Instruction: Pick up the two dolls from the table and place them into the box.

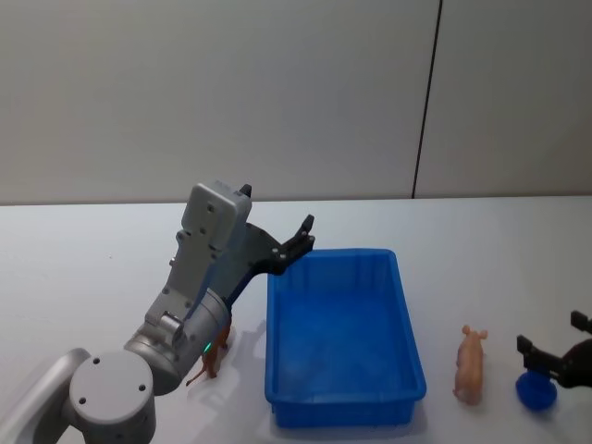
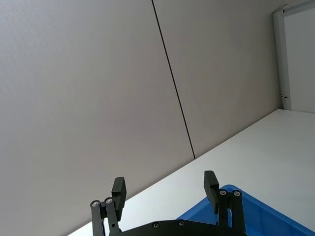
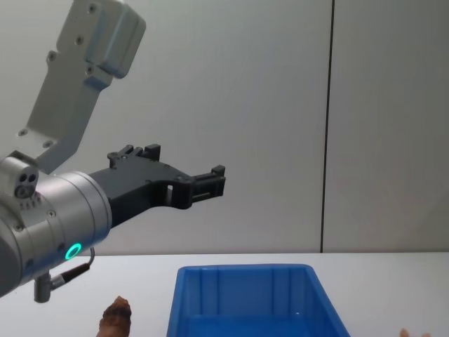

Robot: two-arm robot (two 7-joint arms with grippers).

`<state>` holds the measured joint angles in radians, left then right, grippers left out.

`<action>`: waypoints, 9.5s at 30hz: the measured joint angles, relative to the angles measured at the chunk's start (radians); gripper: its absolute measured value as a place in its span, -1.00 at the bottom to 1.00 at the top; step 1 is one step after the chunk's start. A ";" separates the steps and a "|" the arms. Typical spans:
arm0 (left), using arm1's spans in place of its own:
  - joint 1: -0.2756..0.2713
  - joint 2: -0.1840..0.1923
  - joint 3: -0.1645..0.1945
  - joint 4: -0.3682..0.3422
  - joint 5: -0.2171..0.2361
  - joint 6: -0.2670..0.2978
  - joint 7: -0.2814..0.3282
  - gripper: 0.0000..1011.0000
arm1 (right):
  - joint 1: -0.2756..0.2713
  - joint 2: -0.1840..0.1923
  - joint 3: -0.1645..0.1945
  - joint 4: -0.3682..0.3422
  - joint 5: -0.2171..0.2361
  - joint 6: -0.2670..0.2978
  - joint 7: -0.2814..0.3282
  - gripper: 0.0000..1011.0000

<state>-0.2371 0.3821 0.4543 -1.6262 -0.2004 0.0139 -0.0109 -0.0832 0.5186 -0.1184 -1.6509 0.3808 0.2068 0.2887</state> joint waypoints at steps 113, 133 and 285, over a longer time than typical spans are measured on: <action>0.000 0.000 0.000 0.000 0.000 0.000 0.000 0.98 | 0.241 -0.199 -0.208 0.085 -0.179 0.012 0.318 0.32; 0.000 0.000 0.000 0.000 0.000 0.000 0.000 0.98 | 0.231 -0.174 -0.194 0.087 -0.150 0.004 0.274 0.99; 0.000 0.000 0.000 0.000 0.000 0.000 0.000 0.98 | 0.287 -0.240 -0.221 0.103 -0.133 0.093 0.141 0.73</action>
<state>-0.2372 0.3821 0.4542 -1.6262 -0.2004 0.0139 -0.0109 0.2034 0.2783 -0.3394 -1.5479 0.2483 0.3001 0.4298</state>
